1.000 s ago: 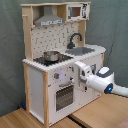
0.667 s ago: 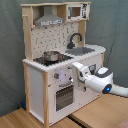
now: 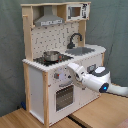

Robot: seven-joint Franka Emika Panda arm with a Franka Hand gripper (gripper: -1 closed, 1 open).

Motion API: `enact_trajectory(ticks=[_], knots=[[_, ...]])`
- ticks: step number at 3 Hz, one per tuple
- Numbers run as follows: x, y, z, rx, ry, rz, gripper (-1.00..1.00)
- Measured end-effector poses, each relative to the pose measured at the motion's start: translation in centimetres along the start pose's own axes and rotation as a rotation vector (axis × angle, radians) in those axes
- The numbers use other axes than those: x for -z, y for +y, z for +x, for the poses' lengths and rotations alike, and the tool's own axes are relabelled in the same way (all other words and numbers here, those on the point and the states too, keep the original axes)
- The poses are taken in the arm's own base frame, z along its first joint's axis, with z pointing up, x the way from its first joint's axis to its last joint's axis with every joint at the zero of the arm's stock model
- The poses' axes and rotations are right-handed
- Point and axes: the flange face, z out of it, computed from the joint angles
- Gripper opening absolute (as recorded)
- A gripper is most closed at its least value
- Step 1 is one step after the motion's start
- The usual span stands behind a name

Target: Play with the kitchen

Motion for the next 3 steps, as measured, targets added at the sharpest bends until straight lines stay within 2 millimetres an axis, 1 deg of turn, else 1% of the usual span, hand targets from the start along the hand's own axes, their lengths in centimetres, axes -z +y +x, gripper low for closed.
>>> enact_trajectory(ticks=[1,3], knots=[[-0.5,0.1,0.4,0.122,0.001,0.001,1.00],[-0.4,0.9,2.2,0.353,0.014,-0.023,1.00]])
